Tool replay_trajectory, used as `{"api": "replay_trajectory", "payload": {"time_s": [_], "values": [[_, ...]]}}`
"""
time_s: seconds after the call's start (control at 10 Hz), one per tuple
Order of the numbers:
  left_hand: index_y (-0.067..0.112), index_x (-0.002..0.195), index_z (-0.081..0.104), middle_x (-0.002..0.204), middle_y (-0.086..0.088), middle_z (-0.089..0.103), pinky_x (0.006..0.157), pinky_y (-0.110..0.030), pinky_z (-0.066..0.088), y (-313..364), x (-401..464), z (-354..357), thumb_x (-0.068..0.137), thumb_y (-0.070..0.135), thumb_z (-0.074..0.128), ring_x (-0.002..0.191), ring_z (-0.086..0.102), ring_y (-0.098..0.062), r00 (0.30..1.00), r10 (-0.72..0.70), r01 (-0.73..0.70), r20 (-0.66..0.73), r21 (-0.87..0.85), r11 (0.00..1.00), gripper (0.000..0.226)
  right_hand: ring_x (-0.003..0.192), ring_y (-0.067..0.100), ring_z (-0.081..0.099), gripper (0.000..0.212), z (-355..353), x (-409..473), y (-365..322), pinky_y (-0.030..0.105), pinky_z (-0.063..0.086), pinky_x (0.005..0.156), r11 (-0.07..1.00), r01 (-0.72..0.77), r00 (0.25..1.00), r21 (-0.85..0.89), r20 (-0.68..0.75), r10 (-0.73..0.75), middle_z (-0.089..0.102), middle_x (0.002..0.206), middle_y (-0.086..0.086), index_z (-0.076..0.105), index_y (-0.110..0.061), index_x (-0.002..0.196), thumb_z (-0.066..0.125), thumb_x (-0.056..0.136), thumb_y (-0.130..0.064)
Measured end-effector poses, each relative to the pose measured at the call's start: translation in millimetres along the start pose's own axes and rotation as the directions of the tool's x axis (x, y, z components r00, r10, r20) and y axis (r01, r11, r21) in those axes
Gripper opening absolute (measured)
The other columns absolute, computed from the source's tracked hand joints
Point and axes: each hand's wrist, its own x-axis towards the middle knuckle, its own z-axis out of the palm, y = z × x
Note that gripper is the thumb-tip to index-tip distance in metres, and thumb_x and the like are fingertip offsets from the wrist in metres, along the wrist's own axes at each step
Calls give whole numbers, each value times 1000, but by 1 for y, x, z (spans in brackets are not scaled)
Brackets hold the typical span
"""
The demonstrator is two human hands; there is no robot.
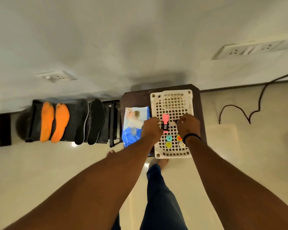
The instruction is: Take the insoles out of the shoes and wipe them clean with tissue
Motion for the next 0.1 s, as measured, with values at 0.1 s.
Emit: {"api": "replay_trajectory", "payload": {"time_s": [0.1], "values": [[11, 119, 65, 116, -7, 68, 89, -35, 57, -13, -8, -9, 86, 6, 71, 107, 66, -24, 1000, -5, 4, -5, -87, 996, 35, 101, 32, 63, 19, -5, -14, -5, 33, 49, 84, 1000, 6, 999, 17, -48, -5, 68, 106, 15, 70, -3, 101, 63, 91, -18]]}}
